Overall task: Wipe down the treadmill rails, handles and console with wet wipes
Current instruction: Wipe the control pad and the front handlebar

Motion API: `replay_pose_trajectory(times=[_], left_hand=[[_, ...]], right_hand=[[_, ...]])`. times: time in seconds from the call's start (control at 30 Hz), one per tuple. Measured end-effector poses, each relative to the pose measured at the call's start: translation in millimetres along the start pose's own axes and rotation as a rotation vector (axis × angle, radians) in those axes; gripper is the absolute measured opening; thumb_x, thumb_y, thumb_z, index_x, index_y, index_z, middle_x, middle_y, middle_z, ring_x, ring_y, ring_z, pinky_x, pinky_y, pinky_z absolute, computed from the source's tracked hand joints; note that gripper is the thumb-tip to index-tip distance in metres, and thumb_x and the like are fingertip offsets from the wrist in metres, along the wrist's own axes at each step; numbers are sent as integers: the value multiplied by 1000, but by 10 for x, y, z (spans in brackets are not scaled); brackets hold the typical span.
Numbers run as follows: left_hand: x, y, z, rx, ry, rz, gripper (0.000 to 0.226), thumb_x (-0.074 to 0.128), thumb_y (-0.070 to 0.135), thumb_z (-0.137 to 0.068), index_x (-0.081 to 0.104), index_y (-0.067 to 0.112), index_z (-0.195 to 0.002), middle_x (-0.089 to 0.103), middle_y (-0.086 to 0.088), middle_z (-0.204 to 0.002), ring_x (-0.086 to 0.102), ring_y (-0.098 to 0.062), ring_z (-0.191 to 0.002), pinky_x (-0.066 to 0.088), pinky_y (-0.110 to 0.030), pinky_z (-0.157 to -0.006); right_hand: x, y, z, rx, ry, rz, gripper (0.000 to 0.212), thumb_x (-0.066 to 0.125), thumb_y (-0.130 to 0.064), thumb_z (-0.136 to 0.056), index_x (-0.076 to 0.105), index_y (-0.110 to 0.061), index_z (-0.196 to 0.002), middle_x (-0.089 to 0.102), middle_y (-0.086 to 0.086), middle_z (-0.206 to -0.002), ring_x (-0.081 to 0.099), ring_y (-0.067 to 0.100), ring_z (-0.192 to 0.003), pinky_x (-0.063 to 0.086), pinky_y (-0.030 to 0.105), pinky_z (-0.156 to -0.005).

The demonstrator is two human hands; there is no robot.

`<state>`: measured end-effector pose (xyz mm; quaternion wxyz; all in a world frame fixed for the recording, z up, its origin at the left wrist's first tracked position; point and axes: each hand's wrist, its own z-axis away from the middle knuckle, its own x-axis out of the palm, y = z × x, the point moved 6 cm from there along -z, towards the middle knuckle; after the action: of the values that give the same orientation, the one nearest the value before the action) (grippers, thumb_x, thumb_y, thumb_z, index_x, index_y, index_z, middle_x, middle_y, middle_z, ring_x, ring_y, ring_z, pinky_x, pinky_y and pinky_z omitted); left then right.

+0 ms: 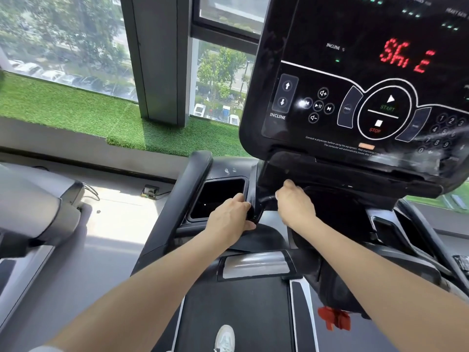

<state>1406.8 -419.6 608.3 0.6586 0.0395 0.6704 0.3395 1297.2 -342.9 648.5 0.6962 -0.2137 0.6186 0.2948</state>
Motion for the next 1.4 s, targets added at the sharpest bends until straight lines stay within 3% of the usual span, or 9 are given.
replay_pose_trajectory(times=[0.1,0.3,0.37,0.43,0.77,0.93,1.1,1.27,1.4], left_hand=[[-5,4,-8,3,-6,-13,32,66,34,-87,57,8,-103,44,-3,-105,53,-25,-94,44,-37,-68],[4,-7,-7,9,-11,1,31,65,34,-87,56,6,-100,43,-4,-105,52,-25,-95,44,-38,-69],[5,-12,-9,11,-8,5,31,65,34,-87,56,7,-99,43,-3,-105,51,-24,-95,45,-38,-69],[10,-11,-9,12,-9,3,31,65,34,-87,56,7,-99,43,-3,-105,51,-23,-95,44,-37,-69],[21,-21,-19,23,12,-7,37,65,36,-87,58,7,-109,45,-3,-108,54,-24,-95,47,-38,-72],[-2,-59,9,18,41,64,48,67,36,-86,56,15,-127,48,0,-111,55,-22,-97,48,-39,-79],[5,-184,98,-88,64,176,51,70,39,-82,56,21,-128,51,2,-113,54,-20,-101,43,-30,-79],[14,-260,190,-122,57,179,57,75,34,-78,54,19,-129,51,1,-116,54,-20,-105,43,-30,-86],[-29,-225,211,-110,58,206,58,77,29,-77,55,19,-129,52,2,-119,55,-18,-107,44,-30,-90]], right_hand=[[88,-256,53,-64,-63,-96,13,42,5,-88,47,-7,-88,43,11,-105,49,30,-97,37,36,-70],[15,111,-51,87,-24,-212,28,44,2,-88,34,-13,-66,38,11,-94,47,30,-84,34,32,-66],[43,245,-82,187,15,-227,7,47,-1,-92,49,-5,-87,45,13,-100,54,33,-92,39,34,-69],[68,237,-103,246,26,-204,18,45,-1,-93,50,3,-110,48,16,-108,56,36,-102,46,38,-76],[98,-280,-4,-113,14,-135,31,41,7,-86,27,-11,-65,31,6,-98,39,25,-88,29,32,-66],[136,-308,69,-191,-29,-257,30,44,-2,-90,29,-17,-70,32,1,-85,33,21,-76,26,30,-57],[184,-417,225,-358,-117,-186,25,45,-1,-93,38,-26,-94,30,-3,-101,31,17,-88,41,37,-82],[279,-384,317,-327,-176,-336,22,52,-30,-96,52,-10,-87,47,1,-80,45,18,-71,34,29,-64],[145,-342,403,-366,-297,-453,36,46,3,-92,65,-11,-119,49,-10,-91,46,3,-78,34,6,-67]])
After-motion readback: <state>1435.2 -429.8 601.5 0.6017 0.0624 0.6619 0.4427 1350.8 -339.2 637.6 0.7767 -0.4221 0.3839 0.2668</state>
